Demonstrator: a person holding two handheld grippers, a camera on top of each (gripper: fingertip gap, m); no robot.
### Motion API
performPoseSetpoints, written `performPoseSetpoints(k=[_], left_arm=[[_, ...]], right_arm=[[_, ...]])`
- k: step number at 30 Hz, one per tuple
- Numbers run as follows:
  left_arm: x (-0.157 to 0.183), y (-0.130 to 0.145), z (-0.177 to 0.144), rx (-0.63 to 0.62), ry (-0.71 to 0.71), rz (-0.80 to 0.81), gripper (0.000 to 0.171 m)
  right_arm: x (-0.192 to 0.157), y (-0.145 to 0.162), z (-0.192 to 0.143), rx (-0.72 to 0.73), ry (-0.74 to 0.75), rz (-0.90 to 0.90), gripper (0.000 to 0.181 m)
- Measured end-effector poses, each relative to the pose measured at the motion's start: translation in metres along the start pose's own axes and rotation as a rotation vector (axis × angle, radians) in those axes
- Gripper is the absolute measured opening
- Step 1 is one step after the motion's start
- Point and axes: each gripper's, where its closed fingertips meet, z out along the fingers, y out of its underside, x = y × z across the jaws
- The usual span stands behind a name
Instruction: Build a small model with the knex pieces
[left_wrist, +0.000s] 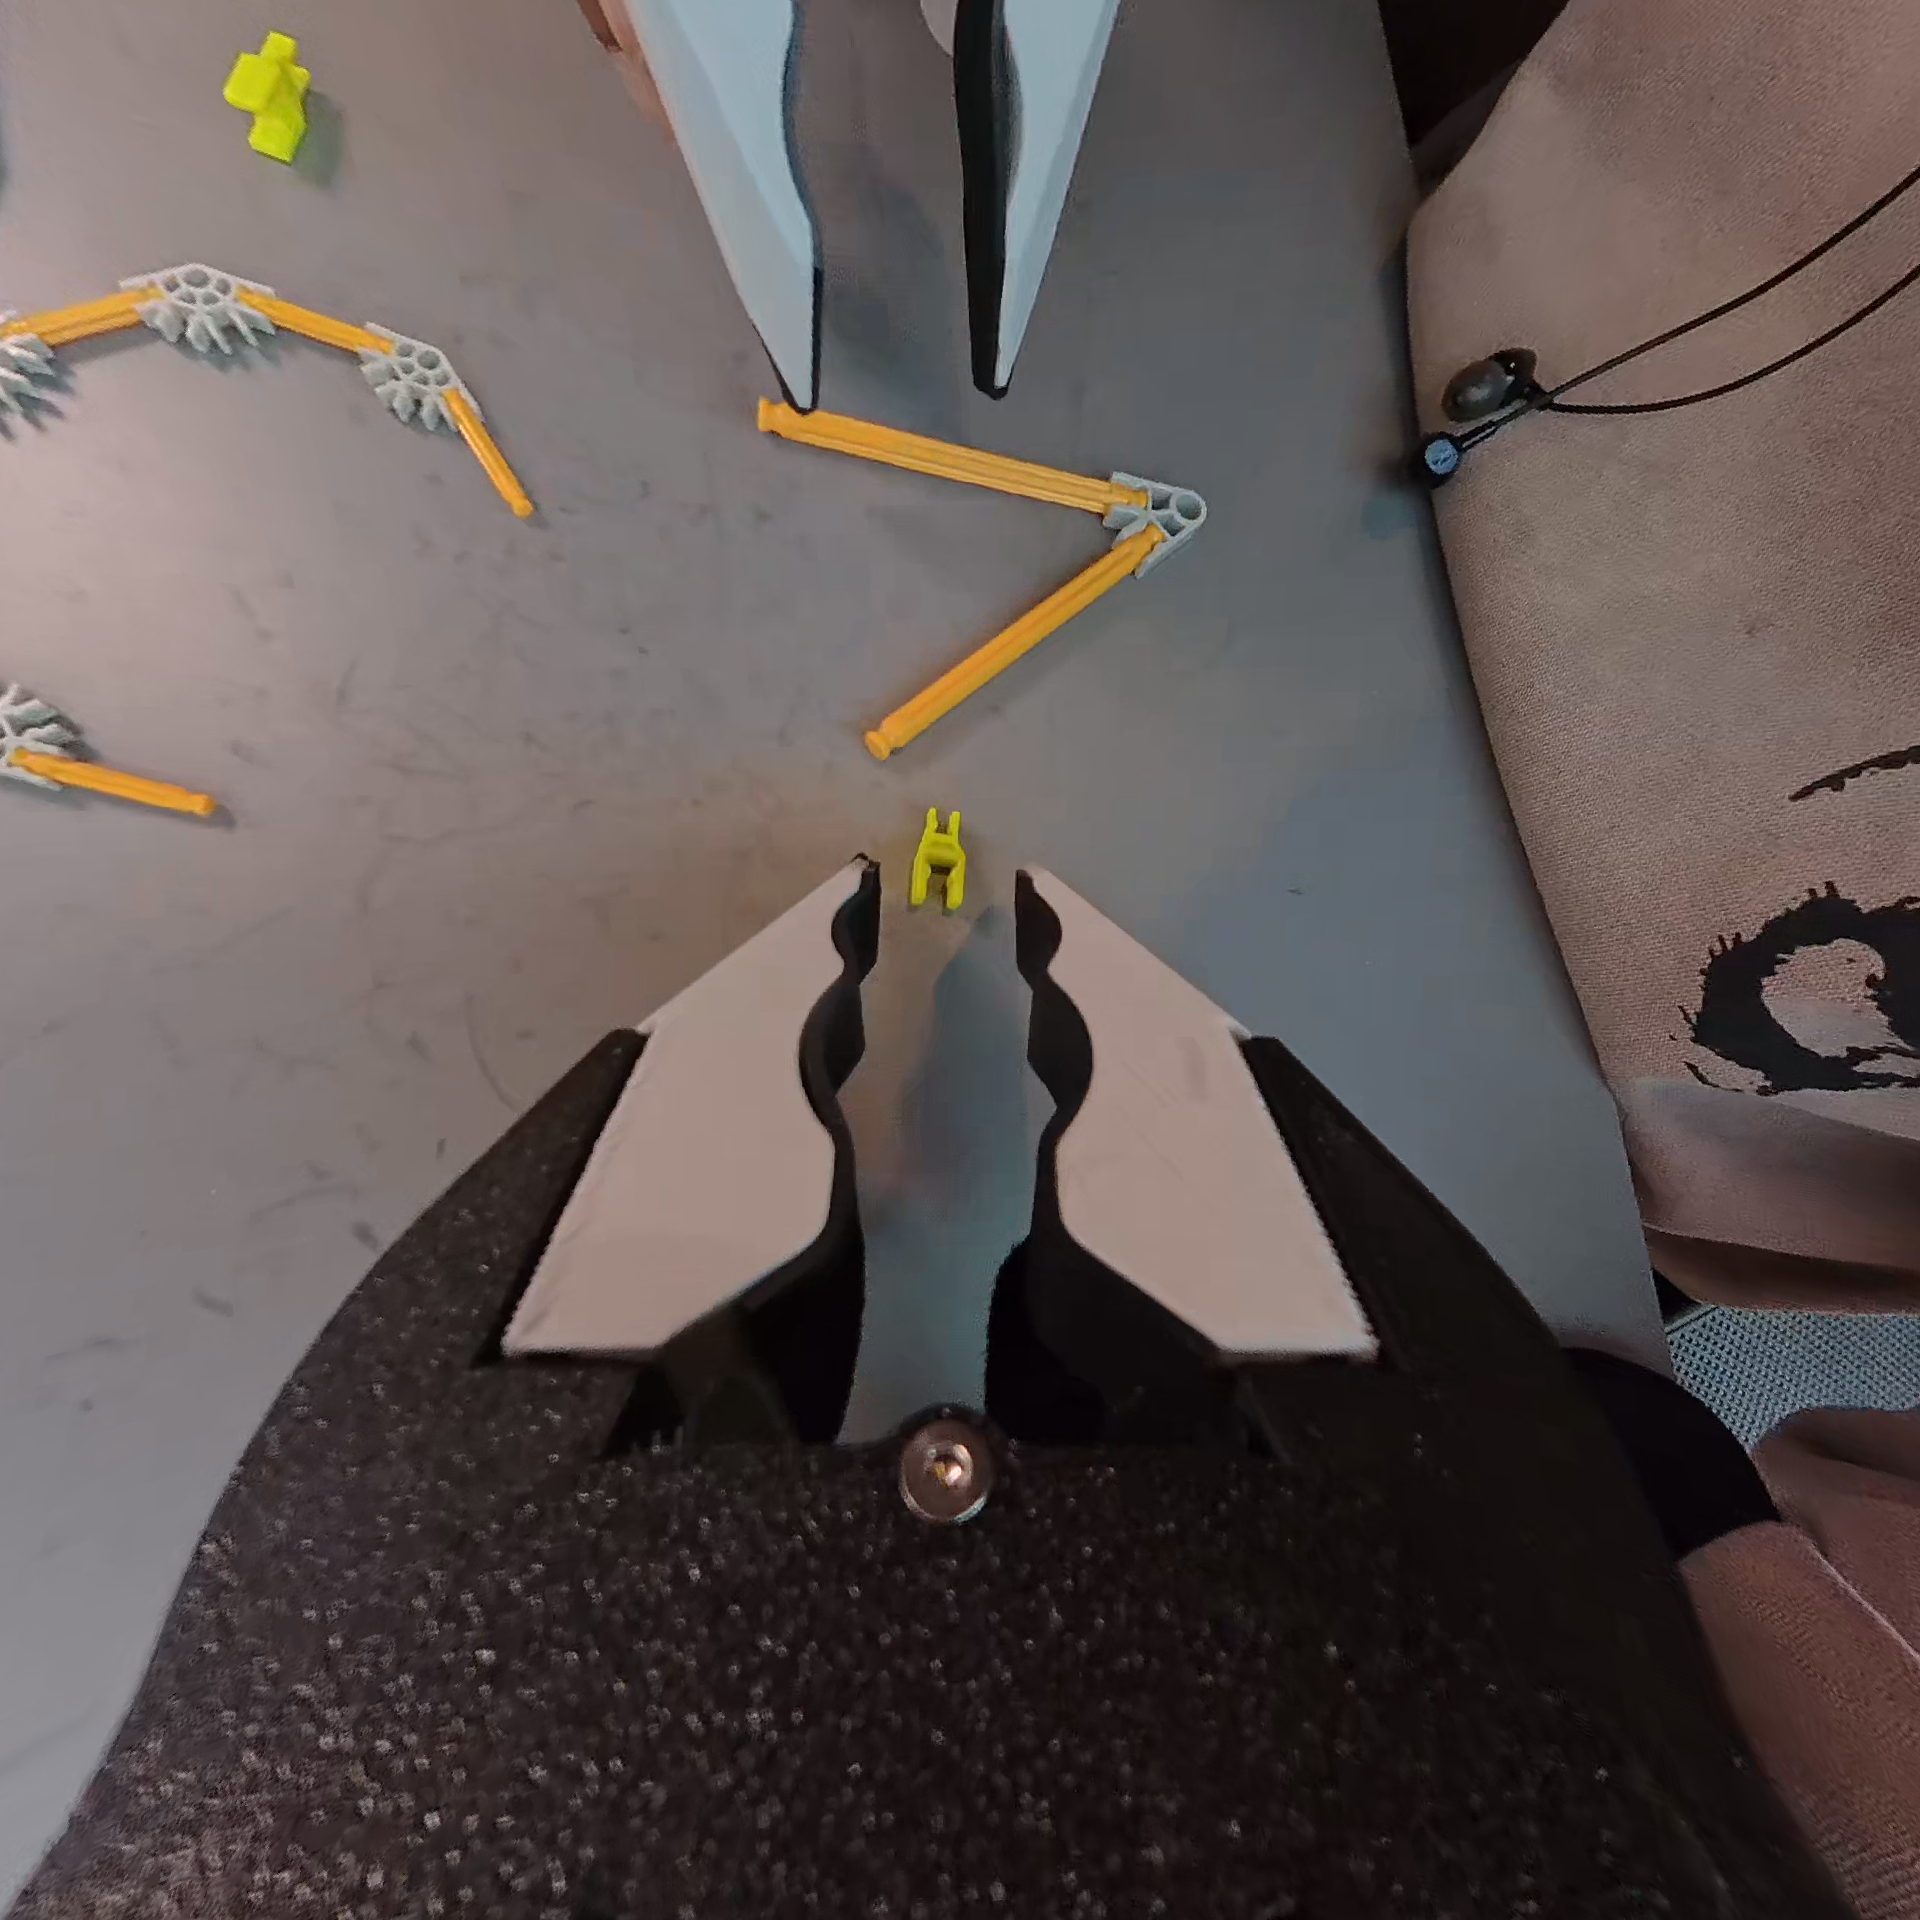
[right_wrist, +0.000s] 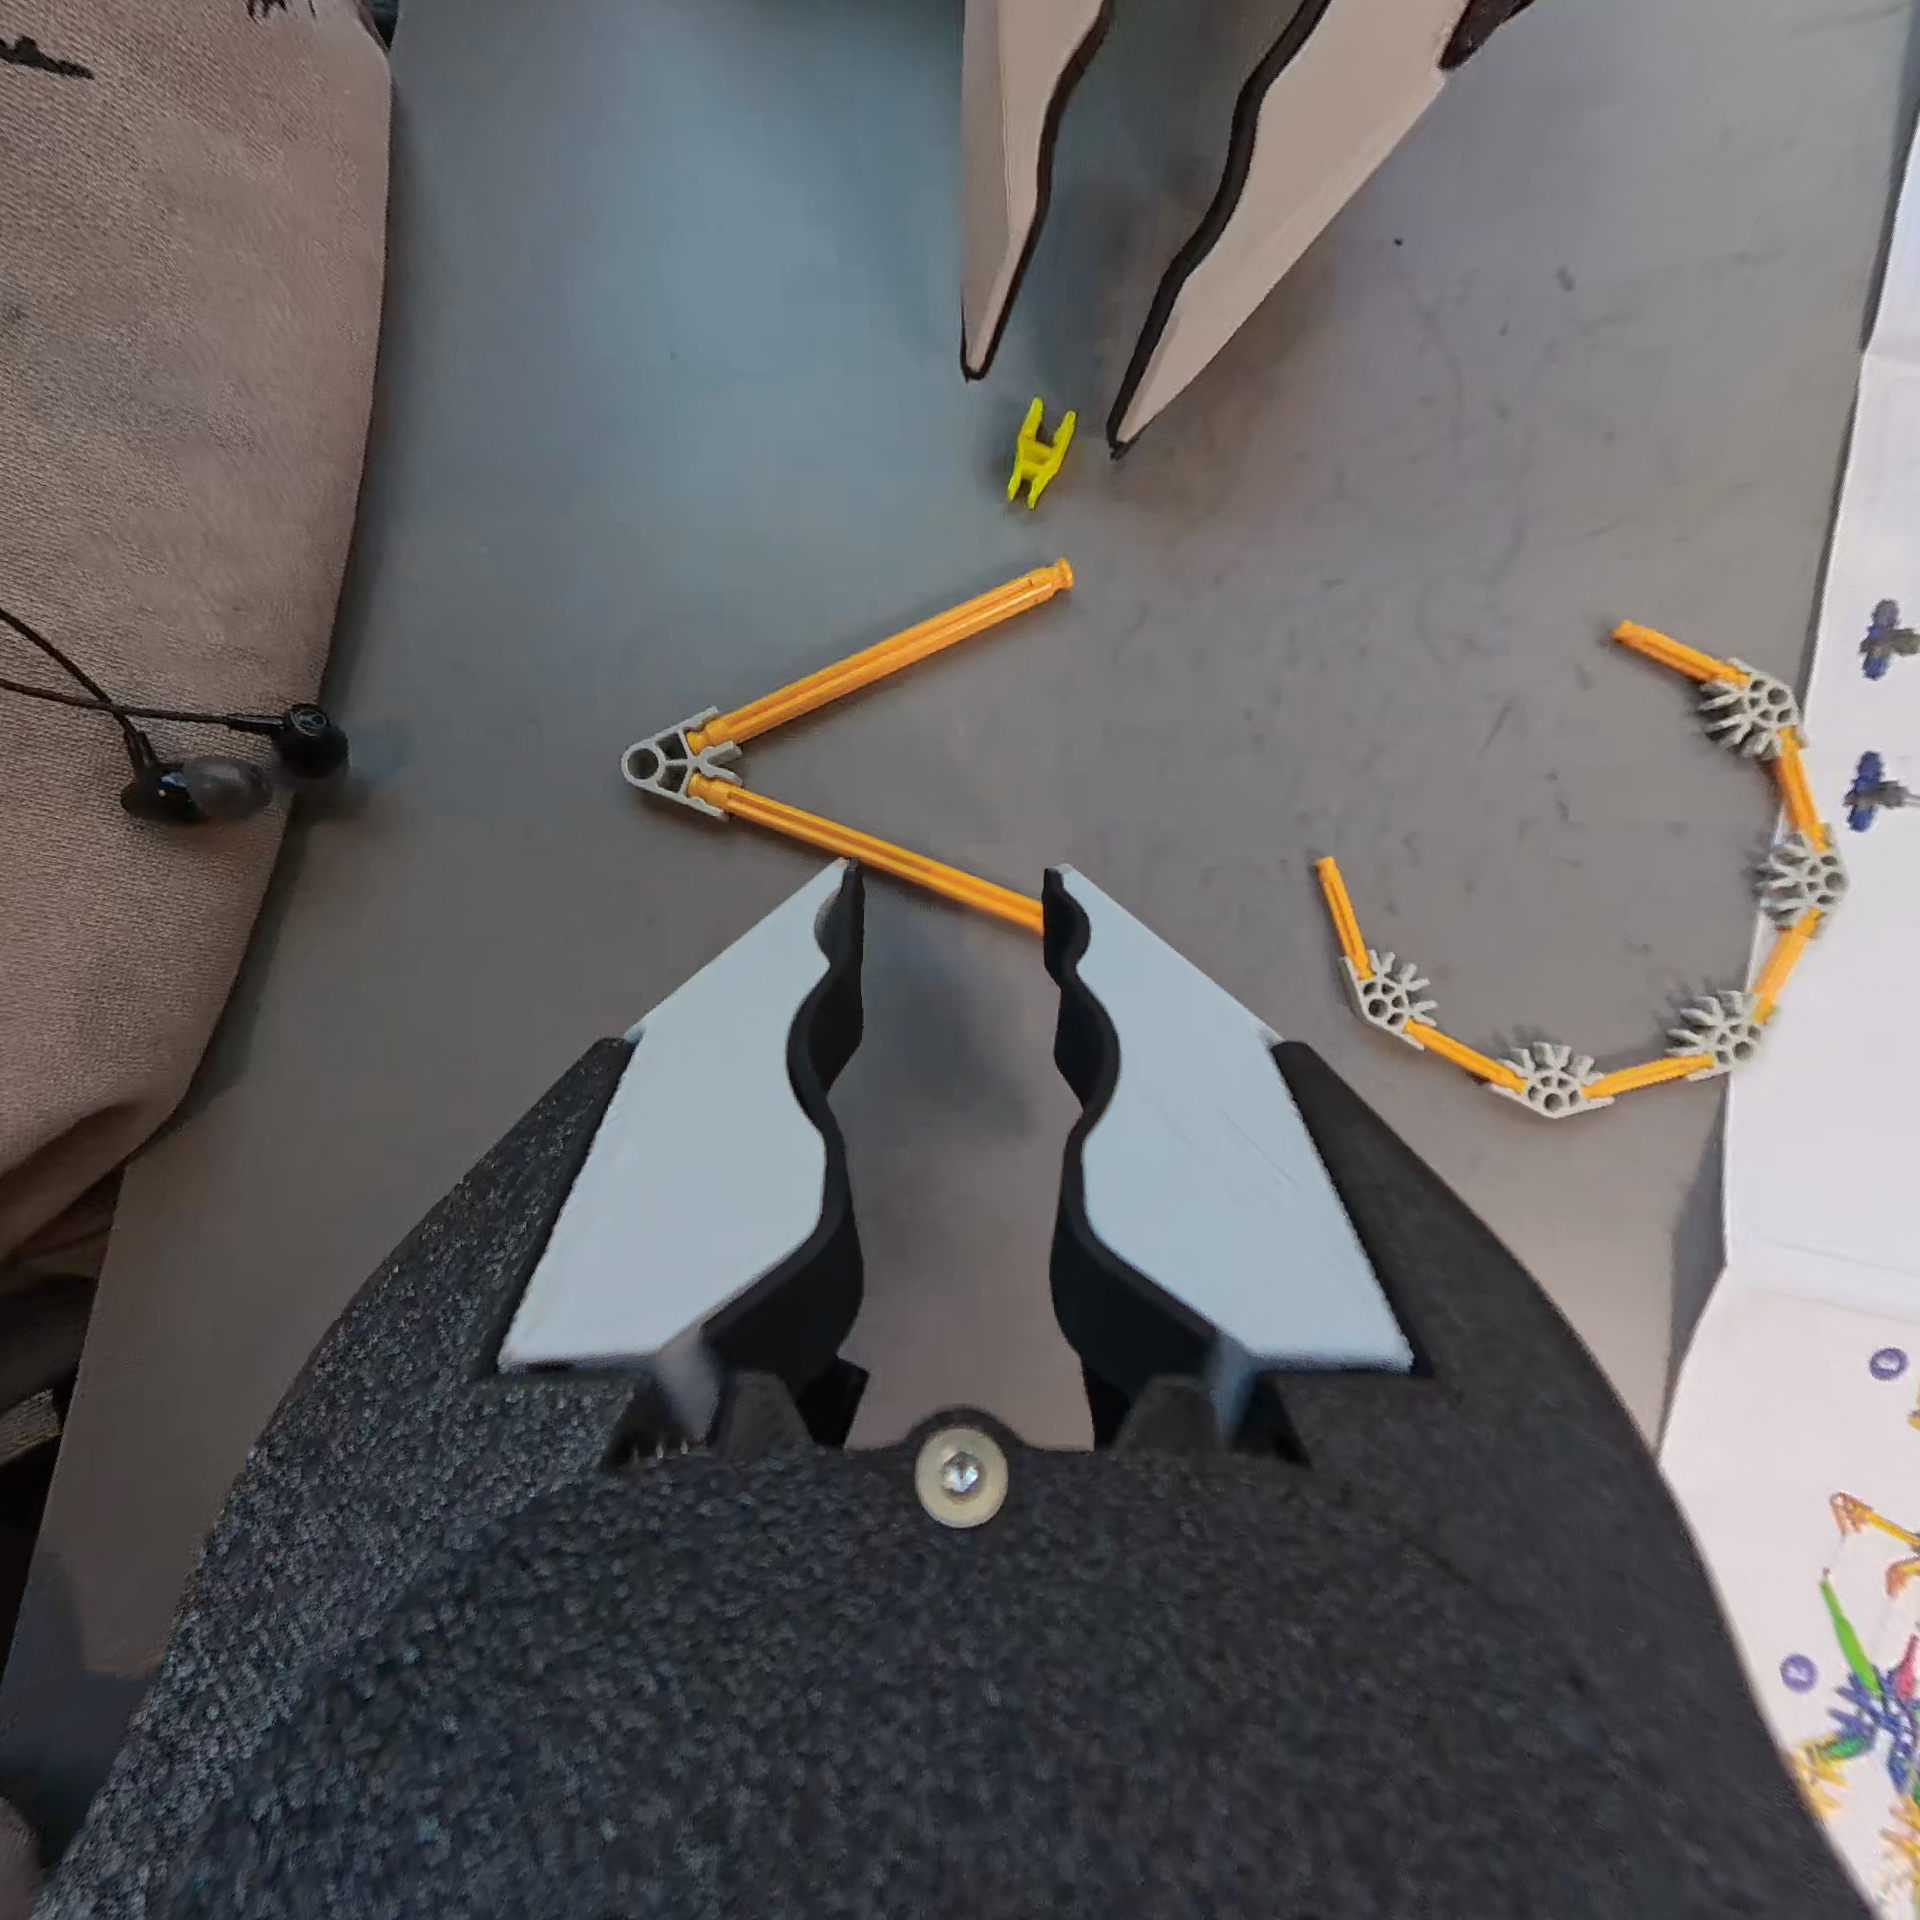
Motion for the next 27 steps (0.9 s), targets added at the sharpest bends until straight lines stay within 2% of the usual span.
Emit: performPoseSetpoints(k=[3,6,9,11,13,16,19,21,22,24,27], left_arm=[[0.001,0.001,0.007,-0.042,-0.015,0.021,0.026],[-0.008,0.0,0.009,-0.068,-0.093,0.047,0.01],[-0.025,-0.005,0.007,-0.057,-0.186,0.03,0.009],[-0.039,-0.011,0.004,-0.02,-0.254,0.002,0.009],[-0.048,-0.019,0.003,0.036,-0.285,-0.037,0.009],[-0.052,-0.028,0.006,0.081,-0.292,-0.088,0.009],[-0.056,-0.031,0.01,0.1,-0.305,-0.108,0.009],[-0.058,-0.032,0.012,0.107,-0.309,-0.113,0.009],[-0.059,-0.032,0.013,0.109,-0.311,-0.115,0.009],[-0.063,-0.031,0.012,0.113,-0.325,-0.128,0.009],[-0.067,-0.033,0.009,0.134,-0.346,-0.151,0.009]], right_arm=[[0.0,0.008,0.003,-0.033,0.012,-0.017,0.031],[0.007,0.01,0.002,-0.061,0.064,0.015,0.016],[0.011,0.014,-0.001,-0.11,0.106,0.106,0.002],[0.009,0.016,-0.002,-0.129,0.105,0.184,0.002],[-0.001,0.016,-0.002,-0.145,0.08,0.185,0.003],[-0.009,0.019,-0.004,-0.171,0.076,0.052,0.014],[-0.019,0.015,-0.003,-0.113,0.028,-0.102,0.031],[-0.011,0.014,0.0,-0.083,0.052,-0.115,0.036],[-0.011,0.017,0.003,-0.091,0.039,-0.1,0.034],[-0.016,0.016,0.006,-0.081,-0.009,-0.049,0.015],[-0.006,0.018,0.004,-0.129,0.052,0.06,0.004]])
